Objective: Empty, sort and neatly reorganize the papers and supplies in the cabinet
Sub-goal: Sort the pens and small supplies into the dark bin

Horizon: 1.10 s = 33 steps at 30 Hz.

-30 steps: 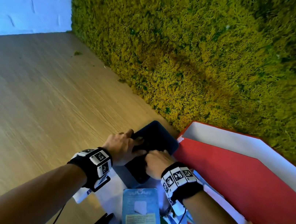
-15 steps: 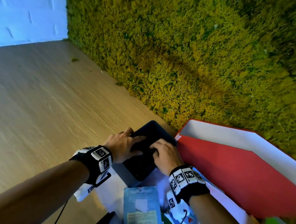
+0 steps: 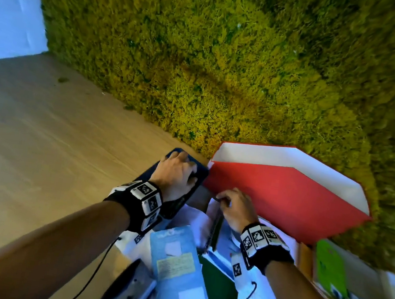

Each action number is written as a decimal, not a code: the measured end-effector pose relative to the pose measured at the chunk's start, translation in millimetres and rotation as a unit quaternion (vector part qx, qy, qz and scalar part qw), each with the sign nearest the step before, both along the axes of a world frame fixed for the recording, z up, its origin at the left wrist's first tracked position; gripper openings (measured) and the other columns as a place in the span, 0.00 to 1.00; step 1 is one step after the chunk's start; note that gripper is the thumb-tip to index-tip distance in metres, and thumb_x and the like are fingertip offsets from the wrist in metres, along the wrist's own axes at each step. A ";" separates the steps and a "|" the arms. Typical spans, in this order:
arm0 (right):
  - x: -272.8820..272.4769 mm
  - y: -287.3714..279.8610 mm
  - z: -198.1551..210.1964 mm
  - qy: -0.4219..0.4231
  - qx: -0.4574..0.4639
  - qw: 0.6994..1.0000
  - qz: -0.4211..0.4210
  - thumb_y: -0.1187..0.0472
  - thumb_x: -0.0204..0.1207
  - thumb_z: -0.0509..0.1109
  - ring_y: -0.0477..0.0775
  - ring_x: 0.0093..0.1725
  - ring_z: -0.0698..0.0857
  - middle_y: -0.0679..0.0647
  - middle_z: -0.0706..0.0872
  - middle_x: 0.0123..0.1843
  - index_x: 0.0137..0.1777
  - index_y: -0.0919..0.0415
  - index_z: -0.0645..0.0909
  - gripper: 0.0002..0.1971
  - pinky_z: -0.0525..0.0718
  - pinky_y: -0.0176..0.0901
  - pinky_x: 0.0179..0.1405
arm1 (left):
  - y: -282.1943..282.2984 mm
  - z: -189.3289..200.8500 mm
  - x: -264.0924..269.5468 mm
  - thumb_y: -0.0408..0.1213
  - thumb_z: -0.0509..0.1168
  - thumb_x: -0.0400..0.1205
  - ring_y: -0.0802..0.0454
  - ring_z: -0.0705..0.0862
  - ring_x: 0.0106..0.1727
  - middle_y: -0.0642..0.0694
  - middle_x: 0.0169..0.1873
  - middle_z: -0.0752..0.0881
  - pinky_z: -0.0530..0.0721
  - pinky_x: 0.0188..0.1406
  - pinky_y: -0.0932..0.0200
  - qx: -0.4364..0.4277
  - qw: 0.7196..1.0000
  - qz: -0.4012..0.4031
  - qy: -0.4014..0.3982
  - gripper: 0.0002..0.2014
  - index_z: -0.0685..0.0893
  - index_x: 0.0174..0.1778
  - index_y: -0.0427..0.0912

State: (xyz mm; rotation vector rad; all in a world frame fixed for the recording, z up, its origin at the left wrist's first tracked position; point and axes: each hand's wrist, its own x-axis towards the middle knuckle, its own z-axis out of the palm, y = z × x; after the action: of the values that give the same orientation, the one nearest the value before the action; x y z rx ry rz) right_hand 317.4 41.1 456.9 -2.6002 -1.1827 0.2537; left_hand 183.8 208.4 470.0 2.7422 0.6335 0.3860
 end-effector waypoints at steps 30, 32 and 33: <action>-0.8 -271.8 -5.0 -0.117 0.059 0.979 -0.156 0.56 0.78 0.66 0.69 0.47 0.86 0.63 0.86 0.50 0.58 0.59 0.74 0.12 0.79 0.54 0.39 | -255.2 -42.4 83.9 0.42 0.68 0.80 0.45 0.85 0.50 0.47 0.52 0.84 0.83 0.50 0.50 -0.162 0.974 -0.161 -0.004 0.11 0.81 0.57 0.45; -6.5 -284.1 -18.3 -0.091 0.043 0.985 -0.142 0.52 0.79 0.64 0.66 0.52 0.85 0.60 0.86 0.55 0.59 0.56 0.72 0.13 0.82 0.55 0.44 | -265.3 -43.5 88.4 0.41 0.69 0.79 0.45 0.85 0.47 0.46 0.53 0.84 0.83 0.49 0.48 -0.160 0.971 -0.178 0.000 0.11 0.81 0.56 0.45; -9.5 -289.7 -24.6 -0.084 0.020 0.987 -0.134 0.49 0.79 0.64 0.64 0.56 0.85 0.57 0.85 0.58 0.62 0.55 0.71 0.16 0.82 0.56 0.51 | -269.8 -44.5 91.6 0.41 0.70 0.78 0.45 0.84 0.46 0.46 0.53 0.84 0.84 0.49 0.48 -0.161 0.969 -0.186 0.005 0.12 0.81 0.56 0.45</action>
State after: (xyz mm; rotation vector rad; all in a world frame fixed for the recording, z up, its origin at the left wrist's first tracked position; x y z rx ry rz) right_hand 307.9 -248.6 432.3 -2.7494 -0.8596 -0.0458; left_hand 275.3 -61.4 425.4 2.4740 0.1535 0.1622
